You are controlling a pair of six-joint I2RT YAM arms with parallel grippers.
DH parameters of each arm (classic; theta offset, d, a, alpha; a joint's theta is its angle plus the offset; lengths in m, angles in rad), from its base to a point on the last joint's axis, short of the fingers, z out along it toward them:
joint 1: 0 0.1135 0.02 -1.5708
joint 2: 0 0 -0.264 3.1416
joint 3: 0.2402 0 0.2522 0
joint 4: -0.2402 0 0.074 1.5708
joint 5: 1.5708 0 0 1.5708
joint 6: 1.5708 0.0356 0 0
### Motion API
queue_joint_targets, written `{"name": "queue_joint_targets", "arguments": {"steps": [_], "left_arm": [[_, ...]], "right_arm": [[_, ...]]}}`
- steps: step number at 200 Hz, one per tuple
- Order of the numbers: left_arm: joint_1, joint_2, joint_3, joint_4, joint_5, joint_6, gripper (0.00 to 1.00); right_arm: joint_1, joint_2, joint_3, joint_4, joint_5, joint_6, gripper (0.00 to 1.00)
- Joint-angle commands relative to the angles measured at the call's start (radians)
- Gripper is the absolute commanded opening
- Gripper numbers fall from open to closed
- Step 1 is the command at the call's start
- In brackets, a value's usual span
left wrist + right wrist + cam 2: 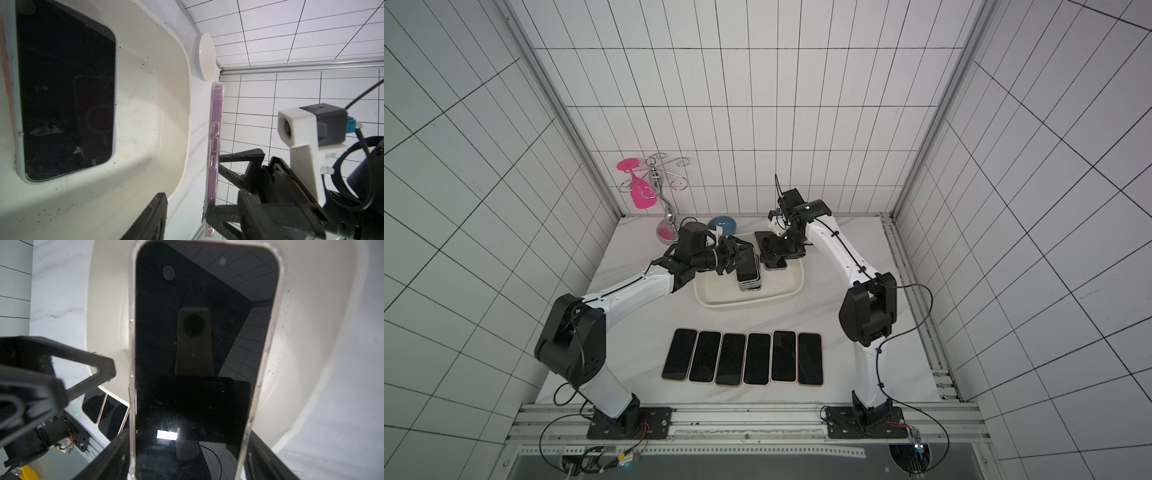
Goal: Take the phone out of the storage box
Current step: Pick up the phone from the storage box.
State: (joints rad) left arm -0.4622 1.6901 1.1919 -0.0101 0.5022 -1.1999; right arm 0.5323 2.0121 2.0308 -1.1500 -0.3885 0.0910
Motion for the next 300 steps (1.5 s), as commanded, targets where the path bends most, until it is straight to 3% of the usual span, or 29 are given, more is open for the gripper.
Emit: {"name": "queue_joint_targets", "arguments": {"steps": [1, 49, 122, 162, 226, 270, 286, 300], "left_arm": [[-0.014, 0.020, 0.057, 0.059, 0.010, -0.024, 0.59], [-0.039, 0.063, 0.073, 0.059, 0.004, -0.028, 0.59], [-0.041, 0.087, 0.070, 0.088, 0.047, -0.039, 0.47], [-0.041, 0.047, 0.060, 0.011, 0.049, 0.011, 0.57], [-0.025, -0.001, 0.051, -0.110, 0.036, 0.068, 0.61], [-0.028, 0.039, 0.088, -0.097, 0.016, 0.060, 0.61], [-0.029, 0.060, 0.112, -0.077, 0.016, 0.055, 0.58], [-0.030, 0.080, 0.136, -0.073, 0.018, 0.055, 0.49]], "right_arm": [[0.011, -0.039, -0.033, 0.004, -0.060, 0.007, 0.59], [0.023, -0.061, -0.046, 0.016, -0.102, 0.021, 0.59], [0.023, -0.085, -0.064, 0.014, -0.120, 0.014, 0.58], [0.013, -0.088, -0.081, 0.012, -0.126, 0.006, 0.58], [0.005, -0.095, -0.087, 0.006, -0.141, 0.000, 0.57], [0.009, -0.096, -0.084, 0.006, -0.209, 0.004, 0.57], [0.012, -0.096, -0.085, 0.005, -0.237, 0.005, 0.56], [0.014, -0.096, -0.086, 0.006, -0.259, 0.009, 0.56]]}}
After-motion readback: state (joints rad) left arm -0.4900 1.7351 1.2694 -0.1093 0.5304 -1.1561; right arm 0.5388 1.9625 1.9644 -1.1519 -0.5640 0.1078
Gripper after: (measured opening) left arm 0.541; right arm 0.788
